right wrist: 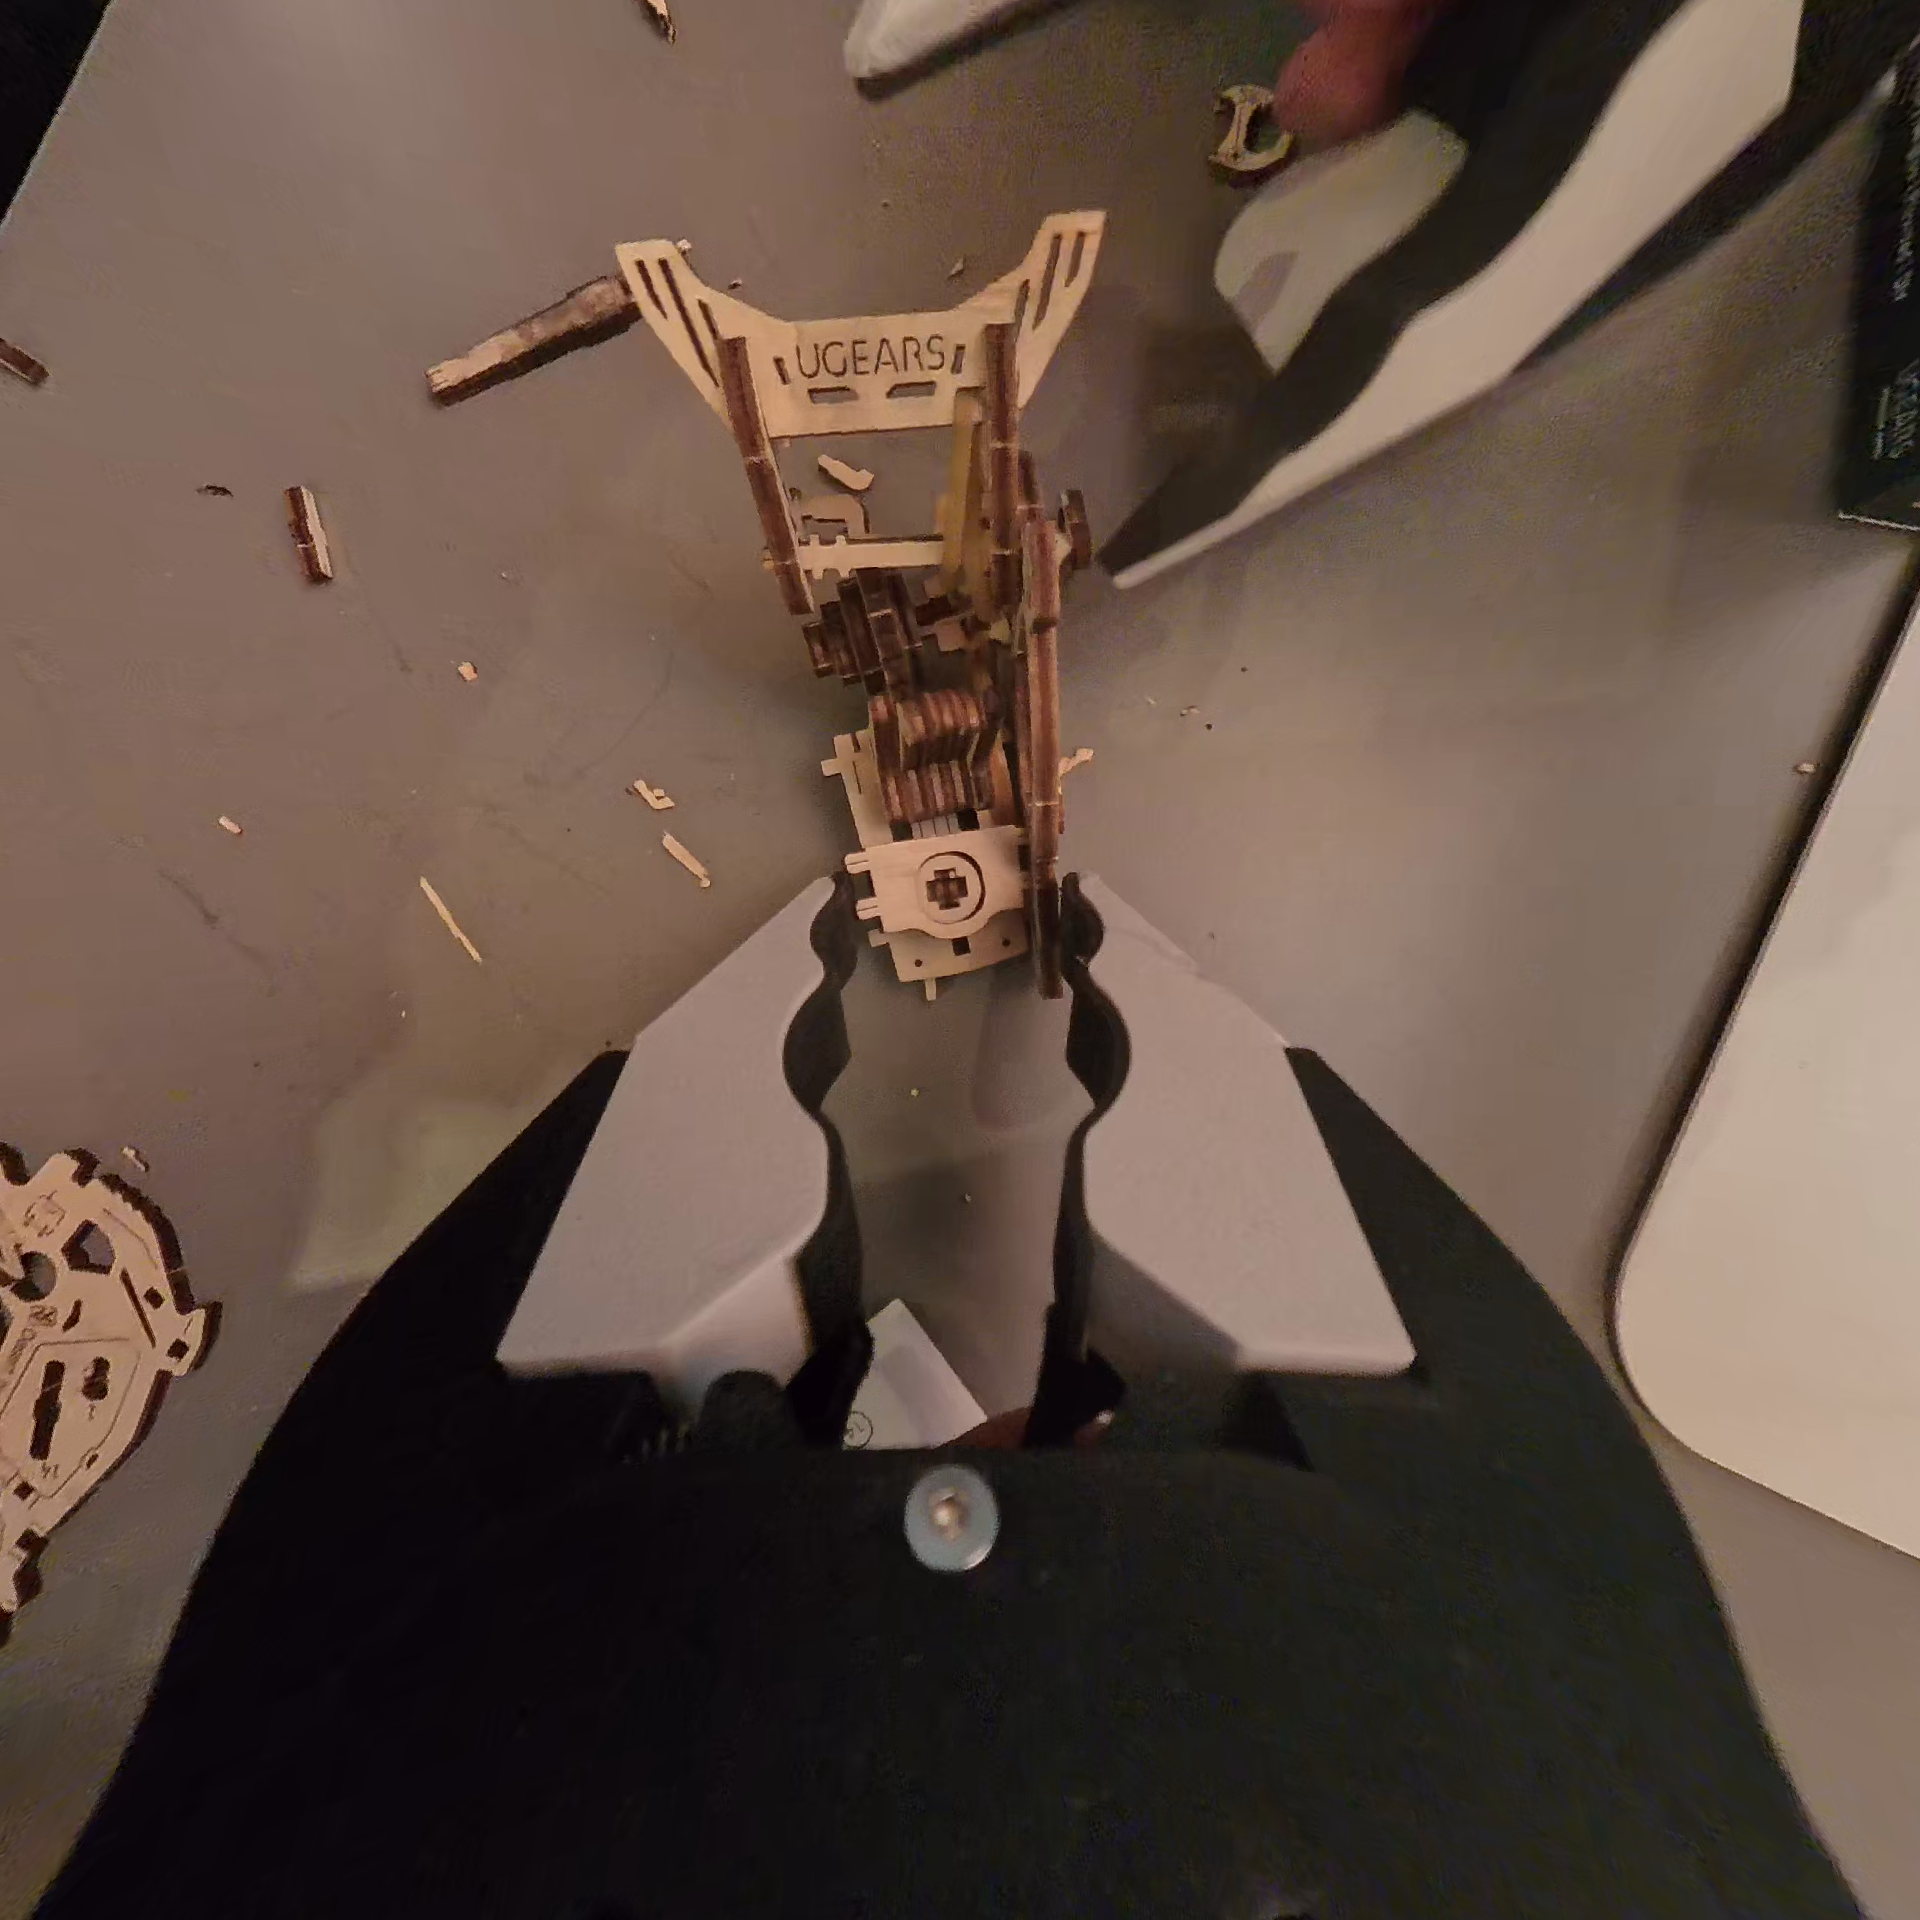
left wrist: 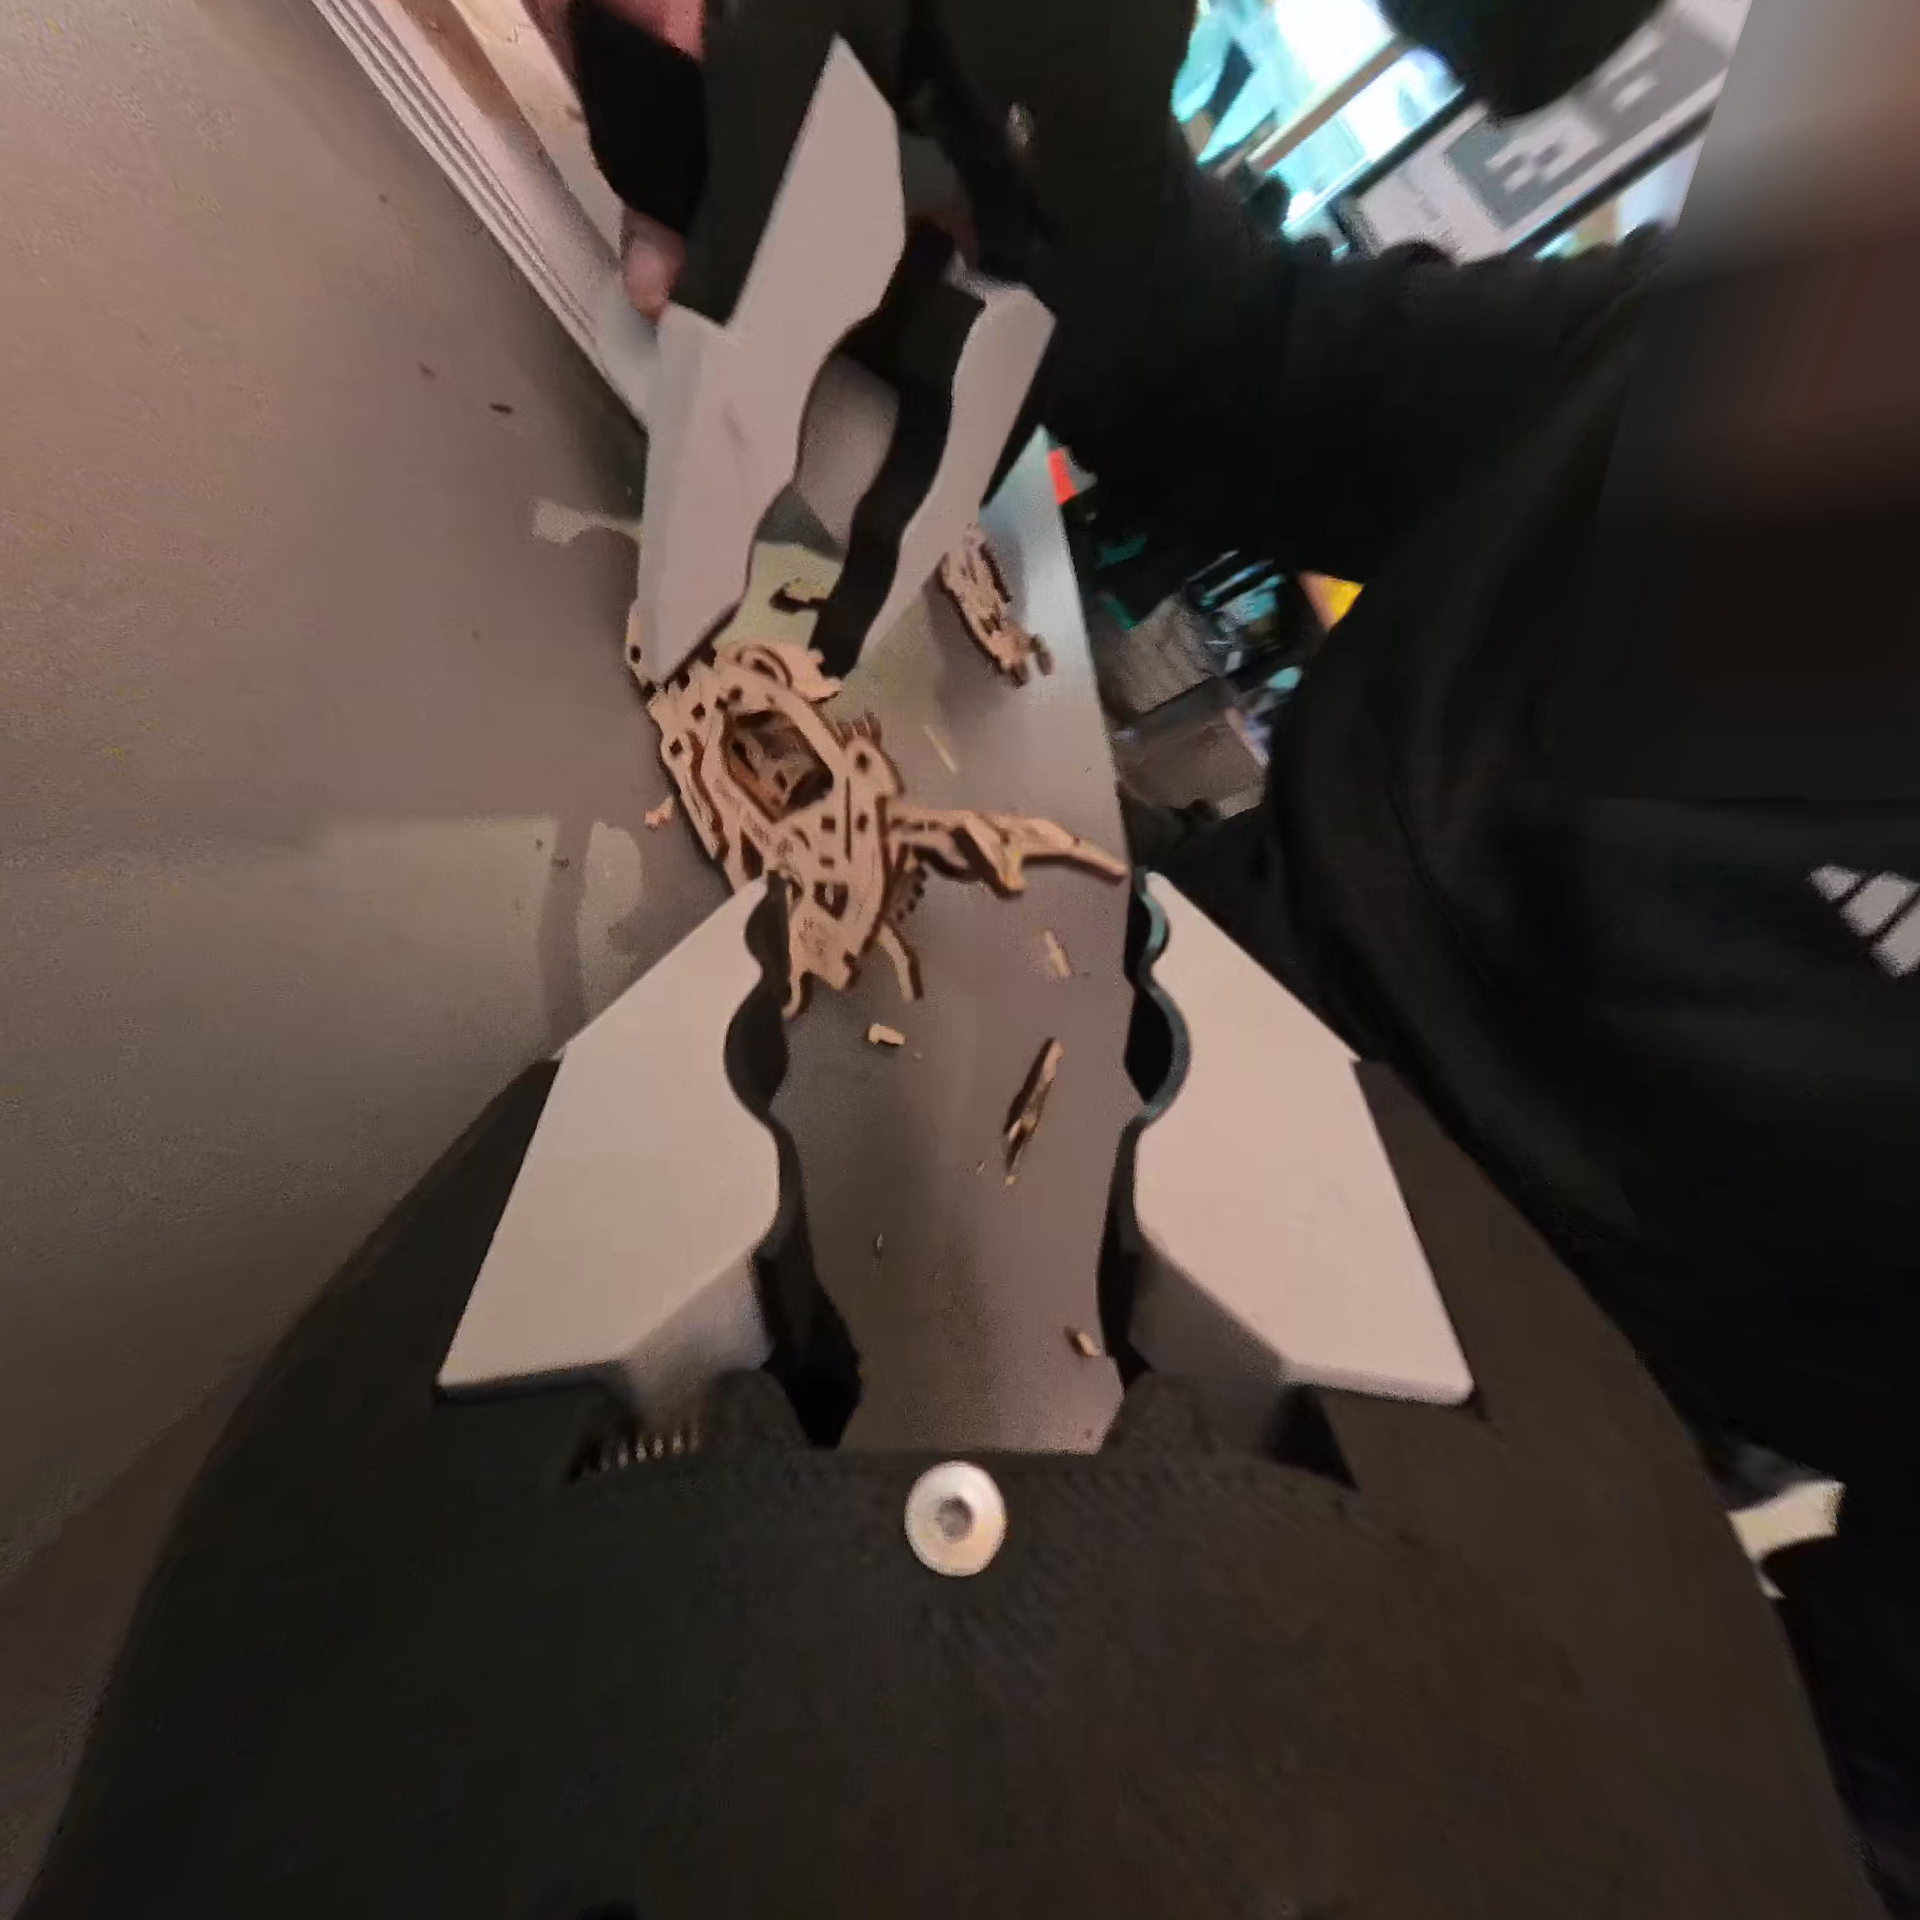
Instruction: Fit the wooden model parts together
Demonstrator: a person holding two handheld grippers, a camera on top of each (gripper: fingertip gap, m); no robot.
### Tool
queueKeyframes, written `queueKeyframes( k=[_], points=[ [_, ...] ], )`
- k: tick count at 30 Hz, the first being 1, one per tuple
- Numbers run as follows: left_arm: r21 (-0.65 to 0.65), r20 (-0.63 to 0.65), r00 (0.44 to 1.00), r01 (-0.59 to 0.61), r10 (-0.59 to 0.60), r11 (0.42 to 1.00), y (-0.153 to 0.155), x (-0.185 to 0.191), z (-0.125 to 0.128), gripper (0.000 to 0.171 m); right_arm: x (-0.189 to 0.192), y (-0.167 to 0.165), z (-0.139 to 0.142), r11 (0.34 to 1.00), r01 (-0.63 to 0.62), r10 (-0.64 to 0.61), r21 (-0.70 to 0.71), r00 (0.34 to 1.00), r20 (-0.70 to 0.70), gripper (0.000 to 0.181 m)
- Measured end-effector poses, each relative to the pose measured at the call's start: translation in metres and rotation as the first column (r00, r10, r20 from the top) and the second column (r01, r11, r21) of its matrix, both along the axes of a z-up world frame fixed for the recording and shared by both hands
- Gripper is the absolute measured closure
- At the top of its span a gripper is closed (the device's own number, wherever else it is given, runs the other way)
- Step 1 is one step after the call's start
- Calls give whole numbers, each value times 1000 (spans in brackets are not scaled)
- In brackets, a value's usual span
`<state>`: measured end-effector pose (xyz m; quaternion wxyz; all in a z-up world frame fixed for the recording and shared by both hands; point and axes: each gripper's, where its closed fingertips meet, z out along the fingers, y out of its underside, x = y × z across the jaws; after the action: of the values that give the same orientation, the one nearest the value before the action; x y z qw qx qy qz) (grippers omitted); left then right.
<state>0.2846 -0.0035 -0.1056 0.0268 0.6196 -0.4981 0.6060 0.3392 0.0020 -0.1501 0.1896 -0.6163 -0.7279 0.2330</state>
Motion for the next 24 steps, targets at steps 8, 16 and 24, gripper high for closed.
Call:
queueKeyframes(
  k=[8,16,24],
  points=[
    [183,-32,996,-76,83,980,-12,-1,-24,129,0,0,0,1000,22,-22,-8,1000,5,144],
    [171,-8,998,-57,59,984,-12,-4,-21,128,0,-2,-9,999,36,-35,-5,998,42,136],
    [158,-32,999,-28,34,987,-11,-1,-24,133,-1,-4,-8,1000,27,-27,3,998,54,130]
  ],
)
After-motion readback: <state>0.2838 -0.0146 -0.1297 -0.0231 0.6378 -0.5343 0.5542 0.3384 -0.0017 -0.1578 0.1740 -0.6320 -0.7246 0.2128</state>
